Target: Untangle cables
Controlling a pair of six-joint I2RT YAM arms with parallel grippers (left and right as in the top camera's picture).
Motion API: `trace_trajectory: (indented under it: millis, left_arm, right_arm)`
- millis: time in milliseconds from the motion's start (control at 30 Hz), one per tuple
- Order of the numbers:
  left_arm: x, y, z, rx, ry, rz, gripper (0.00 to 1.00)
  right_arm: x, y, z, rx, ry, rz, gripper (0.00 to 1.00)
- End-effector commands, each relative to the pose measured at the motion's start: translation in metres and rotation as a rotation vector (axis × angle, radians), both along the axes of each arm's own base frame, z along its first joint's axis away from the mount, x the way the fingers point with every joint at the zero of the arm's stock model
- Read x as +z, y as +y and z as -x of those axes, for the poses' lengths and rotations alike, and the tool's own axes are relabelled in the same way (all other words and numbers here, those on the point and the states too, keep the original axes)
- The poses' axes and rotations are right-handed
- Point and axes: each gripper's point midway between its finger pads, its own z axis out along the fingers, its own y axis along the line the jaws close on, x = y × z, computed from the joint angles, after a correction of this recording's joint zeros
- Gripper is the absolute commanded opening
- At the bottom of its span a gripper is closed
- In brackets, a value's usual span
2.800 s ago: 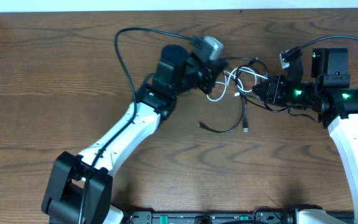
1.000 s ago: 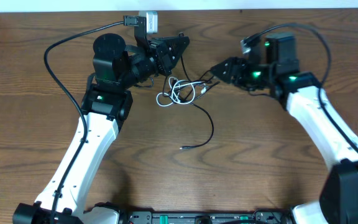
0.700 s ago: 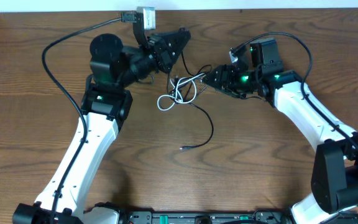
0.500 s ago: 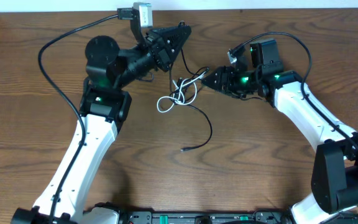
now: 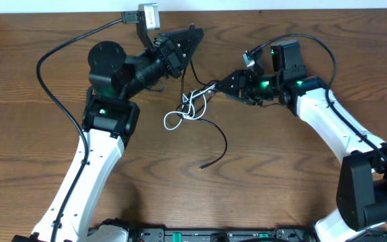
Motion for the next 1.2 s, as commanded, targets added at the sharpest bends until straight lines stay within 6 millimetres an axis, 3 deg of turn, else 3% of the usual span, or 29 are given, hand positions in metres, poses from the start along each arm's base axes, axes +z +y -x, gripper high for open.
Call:
trace_trajectory:
  millis: [0, 200, 400, 500, 533, 667, 867, 1000, 1167]
  left_arm:
    - [0.005, 0.005, -0.004, 0.039, -0.020, -0.009, 0.07]
    - [0.003, 0.006, -0.006, 0.047, -0.014, -0.010, 0.07]
    - [0.002, 0.002, -0.004, 0.037, -0.009, -0.011, 0.08]
    - [0.002, 0.001, -0.004, 0.036, -0.010, -0.011, 0.07]
    - [0.002, 0.002, -0.004, 0.040, -0.017, -0.017, 0.07]
    - [0.002, 0.028, -0.022, 0.157, -0.076, -0.071, 0.07]
    - [-0.021, 0.112, -0.058, 0.472, 0.008, -0.134, 0.07]
    - [-0.043, 0.162, -0.065, 0.600, 0.077, -0.205, 0.07]
    - [-0.061, 0.194, -0.063, 0.658, 0.119, -0.288, 0.08]
  right_arm:
    - [0.013, 0.011, 0.011, 0.038, 0.056, -0.072, 0.53]
    - [-0.014, 0.025, 0.004, -0.103, 0.087, 0.085, 0.49]
    - [-0.048, 0.051, -0.019, -0.181, 0.041, 0.135, 0.38]
    - [-0.064, 0.048, -0.027, -0.205, 0.038, 0.161, 0.17]
    - [-0.070, 0.042, -0.027, -0.210, 0.043, 0.183, 0.04]
    - [-0.077, 0.004, -0.027, -0.222, 0.060, 0.275, 0.01]
    - [-0.054, -0.087, -0.022, -0.297, 0.019, 0.462, 0.01]
    - [-0.041, -0.155, -0.008, -0.389, 0.034, 0.624, 0.01]
    - [-0.034, -0.199, 0.009, -0.397, 0.051, 0.691, 0.01]
